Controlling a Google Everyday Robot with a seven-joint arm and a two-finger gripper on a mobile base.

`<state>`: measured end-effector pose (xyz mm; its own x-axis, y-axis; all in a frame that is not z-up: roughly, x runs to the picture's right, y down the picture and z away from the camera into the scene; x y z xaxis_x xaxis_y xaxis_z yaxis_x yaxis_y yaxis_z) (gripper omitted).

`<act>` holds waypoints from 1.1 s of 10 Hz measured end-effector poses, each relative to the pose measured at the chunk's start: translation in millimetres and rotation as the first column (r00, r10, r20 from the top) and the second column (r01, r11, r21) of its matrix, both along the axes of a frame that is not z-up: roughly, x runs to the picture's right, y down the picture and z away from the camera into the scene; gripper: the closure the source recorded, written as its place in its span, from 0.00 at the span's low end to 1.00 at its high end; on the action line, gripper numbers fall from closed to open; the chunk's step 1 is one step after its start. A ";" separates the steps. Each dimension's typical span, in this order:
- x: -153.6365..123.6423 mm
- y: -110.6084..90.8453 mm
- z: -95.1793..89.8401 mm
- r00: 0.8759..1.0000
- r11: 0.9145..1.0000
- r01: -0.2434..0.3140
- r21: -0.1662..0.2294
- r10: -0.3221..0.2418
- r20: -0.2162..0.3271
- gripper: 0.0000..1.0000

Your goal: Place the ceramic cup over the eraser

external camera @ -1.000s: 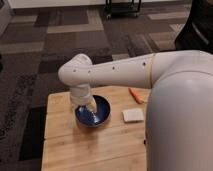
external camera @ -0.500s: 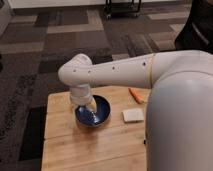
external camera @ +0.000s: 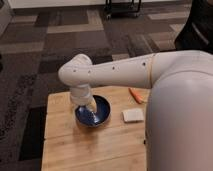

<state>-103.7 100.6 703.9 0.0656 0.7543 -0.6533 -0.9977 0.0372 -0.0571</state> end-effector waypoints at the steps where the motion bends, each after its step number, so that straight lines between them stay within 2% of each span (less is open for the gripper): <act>1: 0.2 0.0 0.0 1.000 1.000 0.000 0.000 0.000 0.000 0.35; 3: 0.7 0.3 -0.1 1.000 1.000 -0.001 0.000 0.001 -0.002 0.35; 4: 9.2 -2.0 -3.5 1.000 1.000 -0.017 0.006 0.017 -0.013 0.35; 5: 37.5 -9.9 -9.5 0.998 0.998 -0.049 0.029 0.051 -0.045 0.35; 6: 37.5 -9.9 -9.5 0.998 0.998 -0.049 0.029 0.051 -0.045 0.35; 8: 117.9 -24.4 -33.7 0.988 0.996 -0.072 0.058 0.079 -0.132 0.35; 10: 157.3 -31.7 -46.9 0.977 0.991 -0.114 0.074 0.125 -0.172 0.35; 11: 156.3 -31.7 -47.4 0.978 0.991 -0.114 0.073 0.125 -0.170 0.35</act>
